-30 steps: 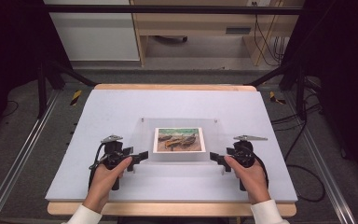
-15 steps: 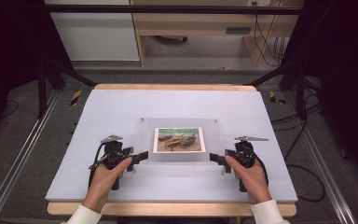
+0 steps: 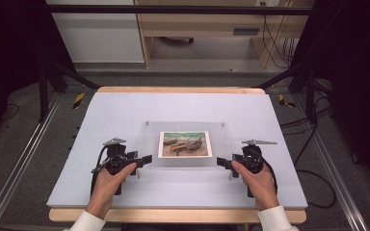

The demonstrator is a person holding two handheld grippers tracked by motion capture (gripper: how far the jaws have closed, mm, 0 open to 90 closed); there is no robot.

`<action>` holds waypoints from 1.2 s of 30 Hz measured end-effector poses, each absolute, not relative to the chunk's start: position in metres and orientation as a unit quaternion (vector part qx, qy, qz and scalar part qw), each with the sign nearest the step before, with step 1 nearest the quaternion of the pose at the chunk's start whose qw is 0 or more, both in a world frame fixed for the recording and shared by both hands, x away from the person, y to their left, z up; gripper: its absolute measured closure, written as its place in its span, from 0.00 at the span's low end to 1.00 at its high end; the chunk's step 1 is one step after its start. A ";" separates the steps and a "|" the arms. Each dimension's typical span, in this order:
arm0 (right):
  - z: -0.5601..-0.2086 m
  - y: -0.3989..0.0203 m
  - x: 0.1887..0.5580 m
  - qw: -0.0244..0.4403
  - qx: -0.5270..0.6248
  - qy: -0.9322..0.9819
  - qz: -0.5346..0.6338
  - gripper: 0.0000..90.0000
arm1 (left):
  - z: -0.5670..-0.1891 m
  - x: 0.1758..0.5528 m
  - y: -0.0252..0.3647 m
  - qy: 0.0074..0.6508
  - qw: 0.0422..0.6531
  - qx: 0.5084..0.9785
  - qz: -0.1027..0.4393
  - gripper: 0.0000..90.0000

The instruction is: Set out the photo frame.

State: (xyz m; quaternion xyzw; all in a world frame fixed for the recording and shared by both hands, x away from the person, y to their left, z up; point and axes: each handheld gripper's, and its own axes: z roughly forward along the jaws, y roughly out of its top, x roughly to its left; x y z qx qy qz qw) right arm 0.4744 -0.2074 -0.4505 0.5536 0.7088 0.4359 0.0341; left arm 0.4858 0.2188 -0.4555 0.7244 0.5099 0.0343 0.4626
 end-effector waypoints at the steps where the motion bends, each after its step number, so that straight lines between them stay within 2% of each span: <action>1: -0.450 -0.207 0.475 0.036 0.552 0.711 0.435 0.21 | -0.455 0.486 0.219 0.510 0.461 0.726 0.034 0.23; 9: -0.442 -0.197 0.485 0.080 0.531 0.723 0.435 0.22 | -0.441 0.494 0.221 0.502 0.468 0.720 0.101 0.31; 13: -0.441 -0.193 0.498 0.097 0.523 0.723 0.441 0.24 | -0.436 0.503 0.224 0.500 0.472 0.717 0.116 0.35; 17: -0.439 -0.191 0.512 0.116 0.516 0.725 0.440 0.26 | -0.436 0.514 0.221 0.496 0.467 0.719 0.134 0.36; 22: -0.438 -0.191 0.517 0.148 0.510 0.726 0.437 0.29 | -0.441 0.518 0.218 0.490 0.468 0.722 0.141 0.37; 36: -0.441 -0.191 0.502 0.175 0.488 0.733 0.439 0.29 | -0.442 0.504 0.219 0.491 0.478 0.711 0.157 0.43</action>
